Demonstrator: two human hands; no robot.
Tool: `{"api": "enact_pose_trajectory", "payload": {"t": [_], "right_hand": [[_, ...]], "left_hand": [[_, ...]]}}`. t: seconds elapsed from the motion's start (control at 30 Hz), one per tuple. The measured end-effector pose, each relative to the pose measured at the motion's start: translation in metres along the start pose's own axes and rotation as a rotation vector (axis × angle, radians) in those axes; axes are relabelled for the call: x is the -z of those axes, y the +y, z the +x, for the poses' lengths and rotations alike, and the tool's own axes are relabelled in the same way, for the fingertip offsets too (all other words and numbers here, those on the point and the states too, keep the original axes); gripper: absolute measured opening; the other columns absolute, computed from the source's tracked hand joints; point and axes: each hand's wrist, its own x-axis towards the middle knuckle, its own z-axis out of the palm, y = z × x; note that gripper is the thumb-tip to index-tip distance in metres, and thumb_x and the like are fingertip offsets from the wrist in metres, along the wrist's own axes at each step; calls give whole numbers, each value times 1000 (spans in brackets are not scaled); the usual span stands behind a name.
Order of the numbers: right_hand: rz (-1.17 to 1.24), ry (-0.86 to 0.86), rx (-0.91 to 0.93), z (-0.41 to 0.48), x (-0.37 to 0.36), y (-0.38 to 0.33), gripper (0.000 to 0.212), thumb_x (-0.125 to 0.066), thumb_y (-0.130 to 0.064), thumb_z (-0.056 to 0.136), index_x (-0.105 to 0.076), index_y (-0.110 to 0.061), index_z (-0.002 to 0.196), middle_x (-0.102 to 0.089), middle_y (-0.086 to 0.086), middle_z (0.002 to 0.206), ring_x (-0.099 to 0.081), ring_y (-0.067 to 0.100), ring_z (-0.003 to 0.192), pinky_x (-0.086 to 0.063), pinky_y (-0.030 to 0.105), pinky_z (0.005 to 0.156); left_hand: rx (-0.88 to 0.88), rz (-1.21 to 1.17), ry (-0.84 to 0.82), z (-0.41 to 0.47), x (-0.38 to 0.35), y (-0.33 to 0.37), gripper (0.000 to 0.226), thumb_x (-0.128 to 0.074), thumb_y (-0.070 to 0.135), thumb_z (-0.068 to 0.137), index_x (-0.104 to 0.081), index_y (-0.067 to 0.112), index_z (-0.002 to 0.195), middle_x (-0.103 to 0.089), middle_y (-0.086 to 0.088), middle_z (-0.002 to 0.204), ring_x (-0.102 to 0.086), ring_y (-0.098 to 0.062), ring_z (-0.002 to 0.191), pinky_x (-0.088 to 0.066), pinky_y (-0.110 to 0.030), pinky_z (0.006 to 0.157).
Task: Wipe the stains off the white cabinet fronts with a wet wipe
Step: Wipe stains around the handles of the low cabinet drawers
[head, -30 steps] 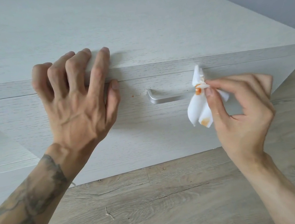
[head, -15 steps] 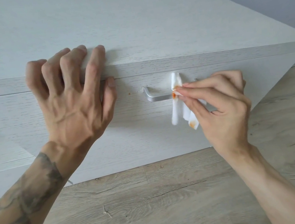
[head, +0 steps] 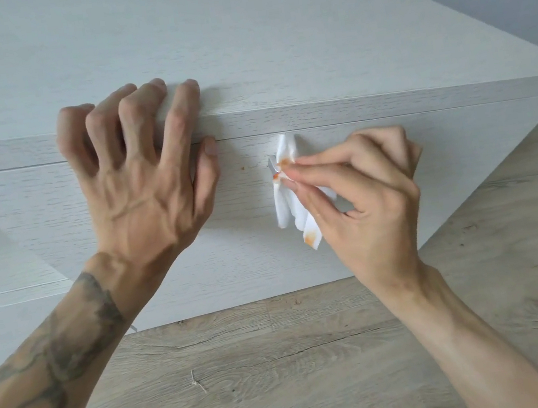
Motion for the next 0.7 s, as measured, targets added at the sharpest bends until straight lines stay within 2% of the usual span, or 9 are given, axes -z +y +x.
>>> {"api": "enact_pose_trajectory", "payload": {"t": [0.17,0.3,0.7], "right_hand": [[-27,47,-68,-2,-9,-12,7,-84,-25,94,-85,-20,89,-75,-7,88,-62,27,90,-40,45,85],[-112,52,-87,10,-23,-20,12,-85,-19,90,-80,-16,79,-67,-4,76,-60,28,86,-32,39,85],[-171,70,-85,6,-20,-29,14,-82,-19,92,-79,-17,78,-67,-4,77,-60,28,85,-30,38,86]], "left_hand": [[-6,13,12,-1,-2,0,48,-37,41,111,-54,16,148,-58,-16,137,-44,-33,127,-20,-48,111],[-10,12,10,1,-2,-1,47,-37,41,111,-54,15,147,-58,-15,137,-45,-34,126,-21,-49,111],[6,13,-17,2,3,2,47,-38,41,112,-57,13,146,-61,-18,137,-43,-33,127,-24,-51,110]]}}
